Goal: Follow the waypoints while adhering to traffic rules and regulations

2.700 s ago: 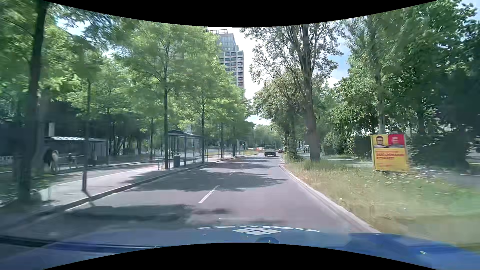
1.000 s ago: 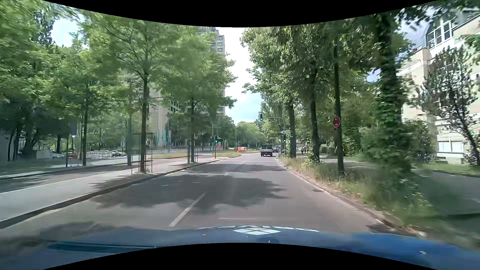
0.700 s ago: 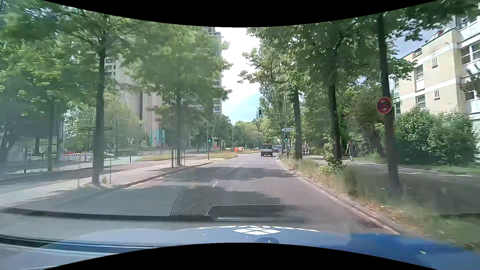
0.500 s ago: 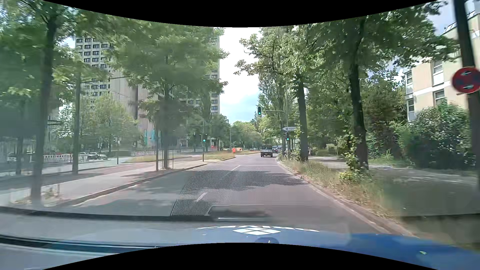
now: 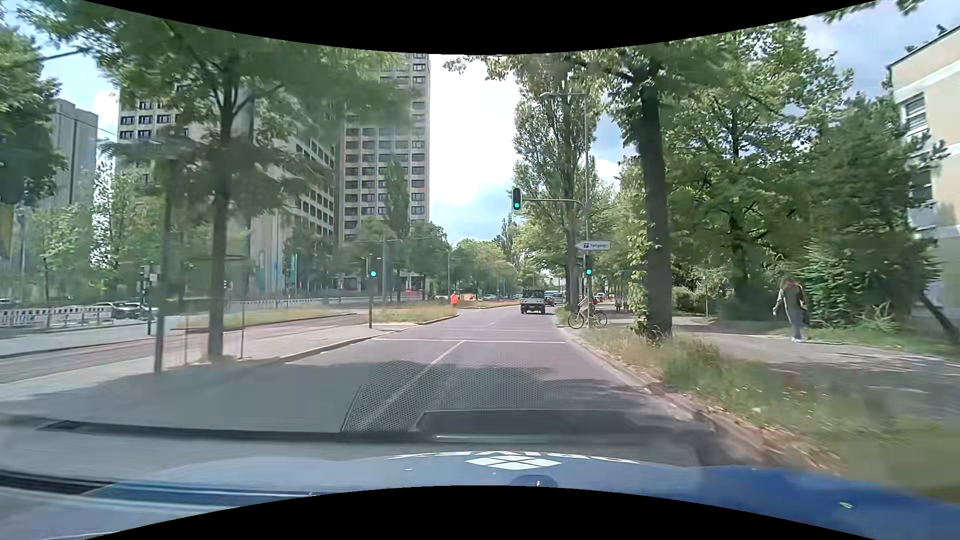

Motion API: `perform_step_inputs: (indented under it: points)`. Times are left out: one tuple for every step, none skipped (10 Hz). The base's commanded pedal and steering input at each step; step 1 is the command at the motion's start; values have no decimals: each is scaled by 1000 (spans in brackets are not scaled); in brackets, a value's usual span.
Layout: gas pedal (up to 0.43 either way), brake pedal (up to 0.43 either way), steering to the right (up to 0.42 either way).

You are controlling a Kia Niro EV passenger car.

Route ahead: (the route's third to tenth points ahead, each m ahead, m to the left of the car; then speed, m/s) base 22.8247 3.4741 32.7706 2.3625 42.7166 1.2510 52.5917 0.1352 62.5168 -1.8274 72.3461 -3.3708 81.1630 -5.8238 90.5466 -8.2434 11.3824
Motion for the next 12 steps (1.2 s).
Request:
perform_step_inputs:
  points:
    - [150, 0, 12]
    - [150, 0, 12]
    - [150, 0, 11]
    - [130, 0, 11]
    - [110, 0, 11]
    - [79, 0, 11]
    - [79, 0, 12]
    - [79, 0, 12]
    - [79, 0, 12]
    - [79, 0, 12]
    - [87, 0, 11]
    - [118, 0, 11]
